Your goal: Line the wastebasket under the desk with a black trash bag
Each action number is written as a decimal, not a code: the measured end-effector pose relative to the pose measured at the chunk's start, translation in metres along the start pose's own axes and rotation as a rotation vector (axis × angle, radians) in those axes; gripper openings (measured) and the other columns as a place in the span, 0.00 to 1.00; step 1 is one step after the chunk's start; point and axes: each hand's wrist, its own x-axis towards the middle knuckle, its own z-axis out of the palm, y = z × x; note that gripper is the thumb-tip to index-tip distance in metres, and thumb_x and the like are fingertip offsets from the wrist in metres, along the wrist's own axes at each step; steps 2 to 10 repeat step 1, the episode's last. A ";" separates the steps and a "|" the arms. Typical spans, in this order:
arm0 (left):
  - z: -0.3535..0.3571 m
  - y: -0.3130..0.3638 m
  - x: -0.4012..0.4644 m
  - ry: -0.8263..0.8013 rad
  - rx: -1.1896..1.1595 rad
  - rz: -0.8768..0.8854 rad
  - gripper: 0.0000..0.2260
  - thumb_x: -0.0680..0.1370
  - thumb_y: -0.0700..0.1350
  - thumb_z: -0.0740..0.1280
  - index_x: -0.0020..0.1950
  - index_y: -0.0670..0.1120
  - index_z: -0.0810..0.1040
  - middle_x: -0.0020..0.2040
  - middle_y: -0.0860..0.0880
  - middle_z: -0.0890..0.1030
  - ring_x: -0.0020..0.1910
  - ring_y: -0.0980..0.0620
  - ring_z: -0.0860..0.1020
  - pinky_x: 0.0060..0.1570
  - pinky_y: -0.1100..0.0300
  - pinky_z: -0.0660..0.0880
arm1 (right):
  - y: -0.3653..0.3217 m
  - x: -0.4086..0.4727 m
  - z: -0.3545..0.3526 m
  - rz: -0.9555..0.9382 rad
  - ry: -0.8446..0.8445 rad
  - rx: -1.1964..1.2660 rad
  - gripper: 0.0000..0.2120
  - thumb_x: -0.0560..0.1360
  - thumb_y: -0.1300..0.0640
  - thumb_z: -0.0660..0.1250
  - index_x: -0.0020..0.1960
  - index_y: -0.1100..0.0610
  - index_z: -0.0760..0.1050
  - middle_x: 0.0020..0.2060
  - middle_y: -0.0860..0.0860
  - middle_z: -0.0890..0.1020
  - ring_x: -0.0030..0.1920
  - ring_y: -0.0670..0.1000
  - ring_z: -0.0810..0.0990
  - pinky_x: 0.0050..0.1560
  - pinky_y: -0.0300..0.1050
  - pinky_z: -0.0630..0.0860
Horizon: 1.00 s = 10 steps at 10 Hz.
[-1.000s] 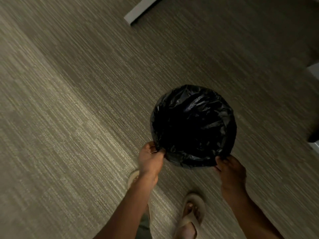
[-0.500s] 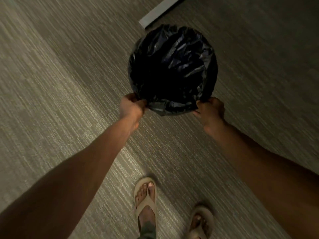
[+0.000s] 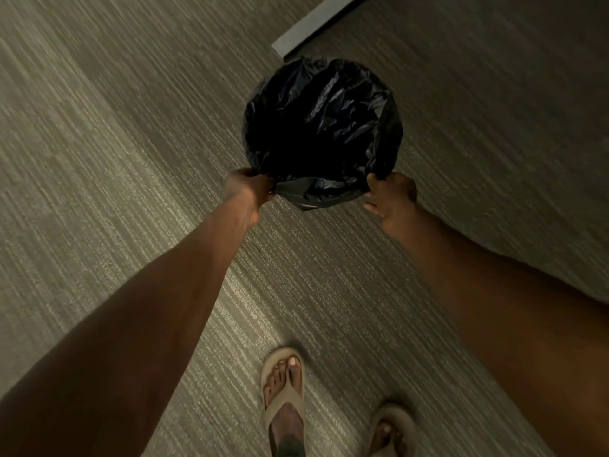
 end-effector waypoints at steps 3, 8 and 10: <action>-0.008 0.000 -0.018 0.001 0.110 -0.001 0.24 0.77 0.41 0.72 0.72 0.40 0.75 0.65 0.41 0.82 0.56 0.46 0.81 0.58 0.50 0.82 | -0.007 -0.015 -0.017 -0.029 0.065 -0.128 0.23 0.79 0.41 0.67 0.65 0.57 0.79 0.62 0.56 0.84 0.55 0.54 0.84 0.55 0.54 0.83; -0.008 0.000 -0.018 0.001 0.110 -0.001 0.24 0.77 0.41 0.72 0.72 0.40 0.75 0.65 0.41 0.82 0.56 0.46 0.81 0.58 0.50 0.82 | -0.007 -0.015 -0.017 -0.029 0.065 -0.128 0.23 0.79 0.41 0.67 0.65 0.57 0.79 0.62 0.56 0.84 0.55 0.54 0.84 0.55 0.54 0.83; -0.008 0.000 -0.018 0.001 0.110 -0.001 0.24 0.77 0.41 0.72 0.72 0.40 0.75 0.65 0.41 0.82 0.56 0.46 0.81 0.58 0.50 0.82 | -0.007 -0.015 -0.017 -0.029 0.065 -0.128 0.23 0.79 0.41 0.67 0.65 0.57 0.79 0.62 0.56 0.84 0.55 0.54 0.84 0.55 0.54 0.83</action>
